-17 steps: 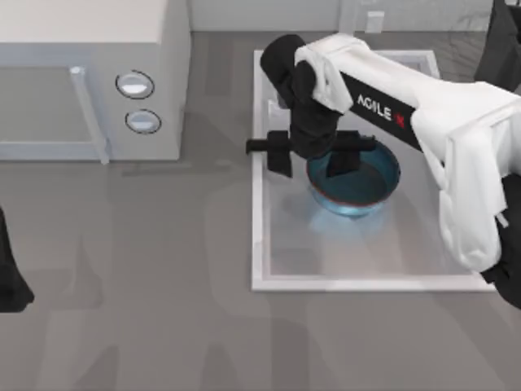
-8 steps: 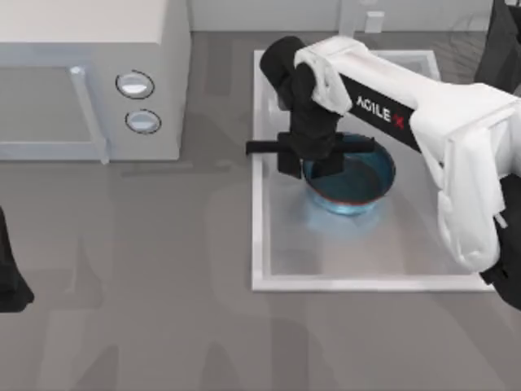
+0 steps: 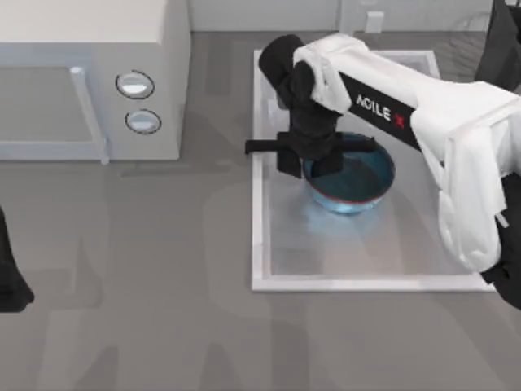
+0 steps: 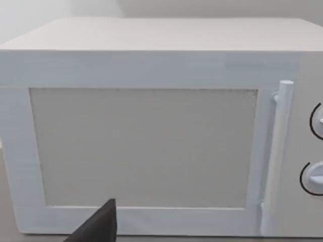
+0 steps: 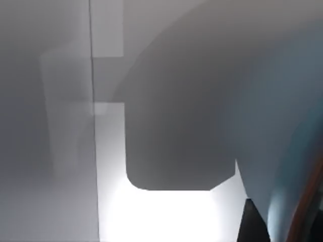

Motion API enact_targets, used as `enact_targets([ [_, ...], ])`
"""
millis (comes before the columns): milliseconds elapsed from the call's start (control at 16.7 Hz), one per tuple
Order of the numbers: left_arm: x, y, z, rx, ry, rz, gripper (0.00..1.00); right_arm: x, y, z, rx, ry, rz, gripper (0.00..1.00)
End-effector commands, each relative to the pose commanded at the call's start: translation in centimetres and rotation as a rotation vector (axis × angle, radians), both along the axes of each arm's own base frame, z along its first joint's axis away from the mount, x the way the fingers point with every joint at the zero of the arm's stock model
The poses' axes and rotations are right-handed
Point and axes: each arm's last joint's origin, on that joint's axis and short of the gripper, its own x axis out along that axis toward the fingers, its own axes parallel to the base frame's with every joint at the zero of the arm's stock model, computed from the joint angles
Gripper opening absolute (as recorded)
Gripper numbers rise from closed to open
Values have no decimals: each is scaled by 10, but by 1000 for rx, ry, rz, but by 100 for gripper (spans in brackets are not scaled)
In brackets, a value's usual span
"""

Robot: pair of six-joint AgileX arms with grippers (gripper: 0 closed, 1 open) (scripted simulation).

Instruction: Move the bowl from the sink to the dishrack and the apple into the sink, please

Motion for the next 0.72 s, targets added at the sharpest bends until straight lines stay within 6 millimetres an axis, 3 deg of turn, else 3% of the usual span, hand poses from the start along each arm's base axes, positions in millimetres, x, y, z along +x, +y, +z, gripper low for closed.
enact_targets([
  [120, 0, 0, 0, 0, 0, 0, 100, -11, 11, 20, 0, -1, 5, 0],
  [300, 0, 0, 0, 0, 0, 0, 100, -44, 31, 74, 2, -5, 6, 0],
  [540, 0, 0, 0, 0, 0, 0, 100, -118, 47, 166, 9, -10, -1, 0],
  [720, 0, 0, 0, 0, 0, 0, 100, -186, 41, 228, 15, -13, -6, 0],
])
